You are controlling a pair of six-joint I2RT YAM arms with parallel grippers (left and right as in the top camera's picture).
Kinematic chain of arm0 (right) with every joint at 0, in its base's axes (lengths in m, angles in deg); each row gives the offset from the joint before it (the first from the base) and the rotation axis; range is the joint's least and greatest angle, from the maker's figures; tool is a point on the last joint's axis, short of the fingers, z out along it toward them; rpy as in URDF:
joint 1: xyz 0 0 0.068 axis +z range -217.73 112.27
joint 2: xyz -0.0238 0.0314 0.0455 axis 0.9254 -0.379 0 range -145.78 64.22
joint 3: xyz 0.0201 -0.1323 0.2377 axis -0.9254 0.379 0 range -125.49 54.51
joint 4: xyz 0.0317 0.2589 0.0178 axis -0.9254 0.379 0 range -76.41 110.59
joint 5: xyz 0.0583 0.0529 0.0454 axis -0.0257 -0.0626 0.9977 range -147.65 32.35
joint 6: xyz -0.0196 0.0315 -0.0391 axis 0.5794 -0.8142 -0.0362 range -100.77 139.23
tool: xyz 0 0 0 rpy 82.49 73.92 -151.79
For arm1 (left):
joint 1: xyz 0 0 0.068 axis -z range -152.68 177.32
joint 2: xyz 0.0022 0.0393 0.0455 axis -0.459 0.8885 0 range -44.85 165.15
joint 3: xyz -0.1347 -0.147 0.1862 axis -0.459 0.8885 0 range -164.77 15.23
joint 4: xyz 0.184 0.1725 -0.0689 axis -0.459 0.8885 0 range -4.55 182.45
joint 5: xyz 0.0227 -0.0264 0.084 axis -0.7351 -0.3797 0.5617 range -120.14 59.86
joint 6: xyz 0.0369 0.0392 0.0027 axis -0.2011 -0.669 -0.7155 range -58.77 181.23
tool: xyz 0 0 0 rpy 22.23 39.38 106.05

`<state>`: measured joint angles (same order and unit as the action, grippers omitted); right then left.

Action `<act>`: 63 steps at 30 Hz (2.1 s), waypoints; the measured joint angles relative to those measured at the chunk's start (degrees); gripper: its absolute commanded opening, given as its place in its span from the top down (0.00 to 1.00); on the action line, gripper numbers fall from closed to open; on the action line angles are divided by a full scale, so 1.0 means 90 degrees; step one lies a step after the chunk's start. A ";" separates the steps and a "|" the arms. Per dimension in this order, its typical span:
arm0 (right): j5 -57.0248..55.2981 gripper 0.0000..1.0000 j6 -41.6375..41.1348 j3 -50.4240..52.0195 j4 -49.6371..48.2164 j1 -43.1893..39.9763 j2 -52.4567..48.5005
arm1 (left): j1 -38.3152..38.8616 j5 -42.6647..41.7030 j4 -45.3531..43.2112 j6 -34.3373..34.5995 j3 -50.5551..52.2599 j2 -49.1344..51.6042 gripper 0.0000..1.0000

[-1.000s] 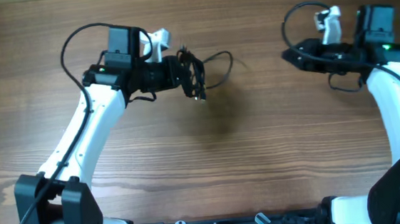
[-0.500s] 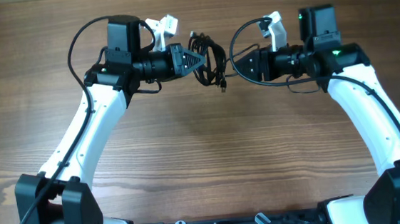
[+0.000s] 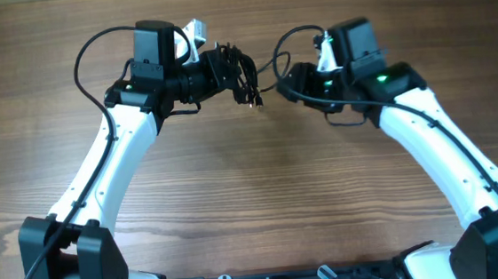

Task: Untangle cables

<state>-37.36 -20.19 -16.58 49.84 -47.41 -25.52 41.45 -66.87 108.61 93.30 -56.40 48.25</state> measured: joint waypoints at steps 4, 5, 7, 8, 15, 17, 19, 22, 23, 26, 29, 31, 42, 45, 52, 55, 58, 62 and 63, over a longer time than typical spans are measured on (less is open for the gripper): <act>-0.0221 0.40 -0.0386 0.0000 -0.0340 0.0058 -0.0449 | 0.0000 0.0058 0.0007 0.0002 0.0000 0.0000 0.96; -0.0228 0.41 -0.0449 0.0000 -0.0527 0.0058 -0.0641 | 0.0000 0.0058 0.0017 0.0002 0.0000 0.0000 0.96; -0.0206 0.42 -0.0508 0.0000 -0.0857 0.0058 -0.0988 | 0.0000 0.0080 0.0044 0.0002 0.0000 0.0000 0.96; -0.0170 0.44 -0.0554 0.0000 -0.1144 0.0058 -0.1202 | 0.0000 0.0087 0.0066 0.0002 0.0000 0.0000 0.96; 0.0075 0.60 -0.0874 0.0000 -0.2492 0.0061 -0.2038 | 0.0000 0.0102 0.0148 0.0005 0.0000 0.0000 0.96; 0.0100 0.71 -0.0998 0.0000 -0.2659 0.0061 -0.2227 | 0.0000 0.0102 0.0148 0.0005 0.0000 0.0000 0.96; 0.0100 0.78 -0.1039 0.0000 -0.2657 0.0061 -0.2297 | 0.0000 0.0102 0.0163 0.0005 0.0000 0.0000 0.96; 0.0100 0.94 -0.0954 0.0000 -0.2640 0.0051 -0.2324 | 0.0000 0.0102 0.0243 0.0005 0.0002 0.0000 0.96; 0.0102 0.96 -0.0920 0.0000 -0.2613 0.0039 -0.2324 | 0.0000 0.0102 0.0284 0.0005 0.0000 0.0000 0.96; 0.0163 0.96 -0.0709 0.0000 -0.2404 -0.0056 -0.2324 | 0.0000 0.0102 0.0406 0.0000 0.0000 0.0000 0.96; 0.0398 0.96 -0.0396 0.0000 -0.2113 -0.0306 -0.2324 | 0.0000 0.0102 0.0525 -0.0061 0.0000 0.0000 0.96; 0.0704 0.96 -0.0032 0.0000 -0.1914 -0.0563 -0.2314 | 0.0000 0.0100 0.0605 -0.0168 0.0000 0.0000 0.96; 0.1127 0.96 0.1399 0.0000 0.0015 -0.2314 -0.0988 | -0.0372 0.0100 0.0758 -0.0554 0.0000 0.0000 0.96; 0.1100 0.96 0.1523 0.0000 0.0362 -0.2863 -0.0967 | -0.0498 0.0100 0.0787 -0.0563 0.0000 0.0000 0.96; 0.1209 0.96 0.1763 0.0000 0.0284 -0.3446 -0.0967 | -0.0532 -0.0809 0.0833 -0.1498 0.0000 0.0000 0.96; 0.1664 0.96 0.2076 0.0000 -0.0078 -0.3434 -0.0967 | -0.0532 -0.1773 0.1086 -0.2385 0.0000 0.0000 0.96; 0.1943 0.96 0.2215 0.0000 -0.0345 -0.3432 -0.0967 | -0.0532 -0.2470 0.1460 -0.3191 0.0000 0.0000 0.96; 0.2288 0.96 0.2431 0.0000 -0.0614 -0.3432 -0.0967 | -0.0532 -0.2914 0.1659 -0.3852 0.0000 0.0000 0.96; 0.2378 0.96 0.2470 0.0000 -0.0714 -0.3432 -0.0967 | -0.0532 -0.3002 0.1700 -0.3988 0.0000 0.0000 0.96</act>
<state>-15.96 2.04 -16.58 43.41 -78.29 -34.22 36.66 -93.88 123.91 57.41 -56.40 48.25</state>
